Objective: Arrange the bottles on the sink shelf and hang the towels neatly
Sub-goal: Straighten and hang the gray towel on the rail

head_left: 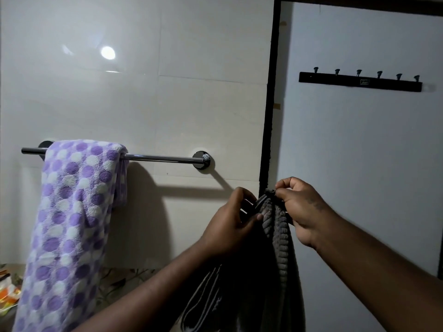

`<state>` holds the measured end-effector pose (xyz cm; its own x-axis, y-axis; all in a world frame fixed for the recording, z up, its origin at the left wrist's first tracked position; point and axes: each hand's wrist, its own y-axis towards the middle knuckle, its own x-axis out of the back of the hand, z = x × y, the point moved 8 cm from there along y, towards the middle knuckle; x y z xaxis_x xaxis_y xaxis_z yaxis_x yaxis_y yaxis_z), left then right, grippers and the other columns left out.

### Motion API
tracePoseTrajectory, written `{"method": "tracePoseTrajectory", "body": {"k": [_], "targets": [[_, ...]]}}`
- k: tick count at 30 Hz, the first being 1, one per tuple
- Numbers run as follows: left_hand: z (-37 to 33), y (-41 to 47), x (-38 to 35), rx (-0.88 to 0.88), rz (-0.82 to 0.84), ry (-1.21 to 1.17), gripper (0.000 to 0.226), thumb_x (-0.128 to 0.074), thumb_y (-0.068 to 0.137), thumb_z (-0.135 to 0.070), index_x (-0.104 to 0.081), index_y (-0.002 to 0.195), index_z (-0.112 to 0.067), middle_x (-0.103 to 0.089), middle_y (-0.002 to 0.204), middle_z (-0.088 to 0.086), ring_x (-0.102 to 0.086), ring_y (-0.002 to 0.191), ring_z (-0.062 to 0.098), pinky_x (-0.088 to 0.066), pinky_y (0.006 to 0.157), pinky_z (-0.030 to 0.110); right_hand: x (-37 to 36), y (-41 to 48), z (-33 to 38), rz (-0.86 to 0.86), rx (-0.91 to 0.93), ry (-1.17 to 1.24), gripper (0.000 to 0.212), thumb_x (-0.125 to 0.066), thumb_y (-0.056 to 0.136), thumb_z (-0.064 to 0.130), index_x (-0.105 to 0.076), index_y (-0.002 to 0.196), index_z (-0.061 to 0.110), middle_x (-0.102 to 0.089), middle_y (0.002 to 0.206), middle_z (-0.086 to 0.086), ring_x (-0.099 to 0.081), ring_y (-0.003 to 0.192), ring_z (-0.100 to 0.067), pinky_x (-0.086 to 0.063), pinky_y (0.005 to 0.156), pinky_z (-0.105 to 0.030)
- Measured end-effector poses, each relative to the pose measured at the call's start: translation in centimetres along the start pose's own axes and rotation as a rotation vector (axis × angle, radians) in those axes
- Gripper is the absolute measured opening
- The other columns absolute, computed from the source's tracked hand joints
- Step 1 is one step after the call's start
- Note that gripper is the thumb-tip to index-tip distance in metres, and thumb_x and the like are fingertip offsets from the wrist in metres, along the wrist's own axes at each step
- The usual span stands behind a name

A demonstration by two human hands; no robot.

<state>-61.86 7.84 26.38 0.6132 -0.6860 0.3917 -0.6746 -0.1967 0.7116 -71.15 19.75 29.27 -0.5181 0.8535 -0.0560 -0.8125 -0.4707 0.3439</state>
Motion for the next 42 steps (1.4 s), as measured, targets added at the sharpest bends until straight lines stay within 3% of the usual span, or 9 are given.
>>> {"method": "tracePoseTrajectory", "body": {"k": [4, 9, 14, 17, 23, 26, 30, 37, 42], "targets": [[-0.6, -1.7, -0.1, -0.087, -0.009, 0.114, 0.037, -0.06, 0.091, -0.011, -0.038, 0.115, -0.027, -0.062, 0.108, -0.001, -0.064, 0.074, 0.025, -0.052, 0.066, 0.042, 1.3, 1.6, 1.7, -0.1, 0.021, 0.008, 0.029, -0.047, 0.096, -0.001, -0.054, 0.078, 0.02, -0.056, 0.074, -0.009, -0.05, 0.058, -0.02, -0.043, 0.046, -0.024], [0.9, -4.6, -0.7, -0.102, 0.052, 0.152, 0.038, -0.061, 0.091, -0.018, -0.036, 0.112, -0.037, -0.056, 0.105, -0.011, -0.057, 0.072, 0.009, -0.047, 0.063, 0.029, 3.4, 3.9, 3.6, -0.198, 0.015, 0.069, 0.027, -0.048, 0.094, 0.0, -0.056, 0.079, 0.021, -0.057, 0.077, -0.008, -0.052, 0.061, -0.021, -0.047, 0.054, -0.027], [3.5, -6.8, -0.8, -0.064, 0.13, 0.145, 0.034, -0.056, 0.076, -0.017, -0.052, 0.104, -0.035, -0.059, 0.103, -0.012, -0.057, 0.094, 0.005, -0.047, 0.08, 0.03, 5.0, 5.9, 5.5, -0.279, 0.039, 0.082, 0.025, -0.049, 0.094, 0.001, -0.056, 0.08, 0.021, -0.059, 0.086, -0.01, -0.056, 0.076, -0.023, -0.049, 0.067, -0.036], [6.5, -8.5, -0.5, 0.042, 0.136, 0.061, 0.044, -0.06, 0.082, -0.016, -0.065, 0.122, -0.034, -0.071, 0.115, -0.012, -0.068, 0.109, 0.013, -0.056, 0.09, 0.043, 6.0, 6.7, 7.0, -0.315, 0.057, 0.099, 0.026, -0.049, 0.092, 0.0, -0.056, 0.078, 0.021, -0.059, 0.091, -0.011, -0.056, 0.08, -0.024, -0.05, 0.072, -0.039], [7.7, -8.5, 6.1, -0.048, -0.196, 0.101, 0.035, -0.066, 0.091, -0.052, -0.064, 0.098, -0.018, -0.067, 0.082, 0.002, -0.06, 0.075, 0.007, -0.053, 0.065, 0.041, 7.7, 7.6, 7.1, -0.291, 0.031, 0.109, 0.029, -0.048, 0.093, -0.005, -0.053, 0.079, 0.02, -0.056, 0.08, -0.007, -0.052, 0.064, -0.02, -0.047, 0.057, -0.029], [5.0, -6.7, 9.9, -0.142, -0.303, 0.042, 0.033, -0.069, 0.089, -0.041, -0.061, 0.087, -0.009, -0.059, 0.077, 0.016, -0.054, 0.074, 0.01, -0.05, 0.057, 0.043, 8.4, 7.9, 5.6, -0.258, -0.008, 0.106, 0.032, -0.044, 0.098, -0.003, -0.051, 0.077, 0.02, -0.054, 0.077, -0.006, -0.05, 0.061, -0.02, -0.044, 0.056, -0.029], [0.5, -4.3, 12.9, -0.228, -0.307, -0.108, 0.025, -0.075, 0.081, -0.031, -0.057, 0.083, -0.013, -0.053, 0.072, -0.005, -0.049, 0.07, 0.006, -0.041, 0.058, 0.021, 9.2, 7.9, 3.8, -0.206, -0.049, 0.033, 0.038, -0.037, 0.097, -0.008, -0.049, 0.076, 0.021, -0.052, 0.077, -0.005, -0.047, 0.063, -0.019, -0.038, 0.058, -0.033], [-5.2, -1.6, 15.6, -0.31, -0.334, -0.114, 0.019, -0.071, 0.082, -0.003, -0.053, 0.075, -0.004, -0.048, 0.065, -0.007, -0.042, 0.061, 0.002, -0.034, 0.053, 0.014, 9.4, 6.9, 1.0, -0.019, -0.1, 0.169, 0.036, -0.038, 0.096, -0.008, -0.053, 0.08, 0.02, -0.061, 0.082, -0.004, -0.059, 0.073, -0.02, -0.046, 0.064, -0.033], [-3.6, 0.8, 16.5, -0.138, -0.289, -0.478, 0.024, -0.062, 0.08, 0.001, -0.046, 0.067, -0.012, -0.044, 0.052, -0.005, -0.041, 0.046, 0.005, -0.034, 0.042, 0.015, 9.1, 6.9, 0.7, 0.07, -0.013, 0.304, 0.034, -0.044, 0.093, -0.005, -0.061, 0.078, 0.02, -0.066, 0.075, -0.001, -0.065, 0.061, -0.015, -0.051, 0.052, -0.027]]}}
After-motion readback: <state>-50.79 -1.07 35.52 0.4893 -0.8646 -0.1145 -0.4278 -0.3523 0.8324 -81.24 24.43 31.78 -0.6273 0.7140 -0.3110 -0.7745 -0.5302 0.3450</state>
